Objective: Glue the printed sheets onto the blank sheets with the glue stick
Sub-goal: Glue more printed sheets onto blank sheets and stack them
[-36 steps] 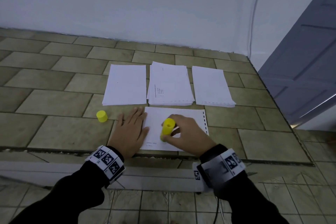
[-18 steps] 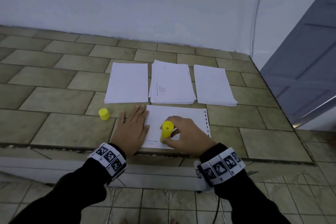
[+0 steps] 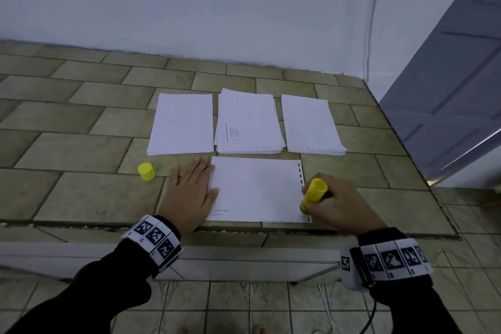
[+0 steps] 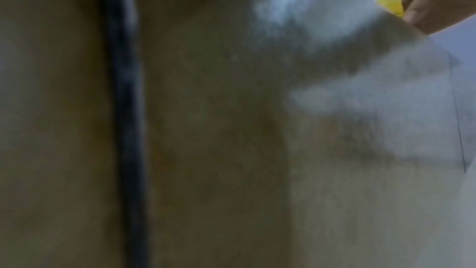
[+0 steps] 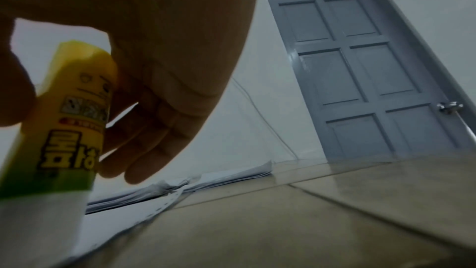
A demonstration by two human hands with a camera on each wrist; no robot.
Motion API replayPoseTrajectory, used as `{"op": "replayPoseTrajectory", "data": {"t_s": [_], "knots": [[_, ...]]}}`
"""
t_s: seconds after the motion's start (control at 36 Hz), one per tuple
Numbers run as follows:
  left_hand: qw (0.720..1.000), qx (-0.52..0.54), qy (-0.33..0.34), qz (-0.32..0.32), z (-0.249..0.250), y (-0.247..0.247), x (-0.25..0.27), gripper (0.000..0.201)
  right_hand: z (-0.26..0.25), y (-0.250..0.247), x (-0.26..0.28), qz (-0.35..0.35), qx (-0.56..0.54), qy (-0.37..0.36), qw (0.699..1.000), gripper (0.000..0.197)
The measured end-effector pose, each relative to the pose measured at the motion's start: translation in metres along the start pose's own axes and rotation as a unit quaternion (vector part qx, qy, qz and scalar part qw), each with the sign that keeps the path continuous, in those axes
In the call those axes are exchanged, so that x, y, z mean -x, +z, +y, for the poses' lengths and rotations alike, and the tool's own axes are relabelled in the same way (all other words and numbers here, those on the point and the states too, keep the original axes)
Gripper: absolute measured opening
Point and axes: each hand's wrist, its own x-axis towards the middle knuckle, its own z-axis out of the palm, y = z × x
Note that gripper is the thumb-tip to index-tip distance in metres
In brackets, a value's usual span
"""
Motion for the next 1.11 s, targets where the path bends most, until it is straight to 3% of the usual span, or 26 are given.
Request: {"op": "replayPoseTrajectory", "data": {"t_s": [0.08, 0.17, 0.28, 0.44, 0.56, 0.67, 0.92, 1.11], "knots": [[1.000, -0.018, -0.004, -0.021, 0.001, -0.003, 0.000, 0.095, -0.011, 0.008, -0.007, 0.007, -0.027, -0.011, 1.000, 0.015], [0.998, -0.034, -0.015, -0.046, 0.005, -0.008, 0.001, 0.120, -0.031, 0.022, -0.018, -0.018, -0.067, -0.054, 0.996, 0.017], [0.997, -0.052, -0.019, -0.062, 0.008, -0.010, 0.000, 0.134, -0.055, 0.050, -0.036, -0.058, -0.073, -0.082, 0.992, 0.026], [0.998, -0.042, -0.004, -0.054, 0.007, -0.008, 0.001, 0.139, -0.081, 0.089, -0.055, -0.118, -0.049, -0.107, 0.986, 0.020], [0.999, -0.036, 0.011, -0.033, 0.004, -0.004, 0.001, 0.124, -0.087, 0.101, -0.058, -0.145, -0.019, -0.113, 0.983, 0.020], [0.998, -0.039, 0.003, -0.039, 0.006, -0.007, 0.000, 0.138, -0.092, 0.098, -0.069, -0.141, -0.003, -0.109, 0.984, 0.020], [0.996, -0.058, -0.014, -0.062, 0.008, -0.012, 0.000, 0.141, -0.080, 0.094, -0.129, -0.097, 0.040, -0.018, 0.994, 0.020], [0.998, -0.047, -0.010, -0.051, 0.008, -0.012, 0.002, 0.141, -0.077, 0.089, -0.147, -0.082, 0.059, 0.000, 0.995, 0.022]]}}
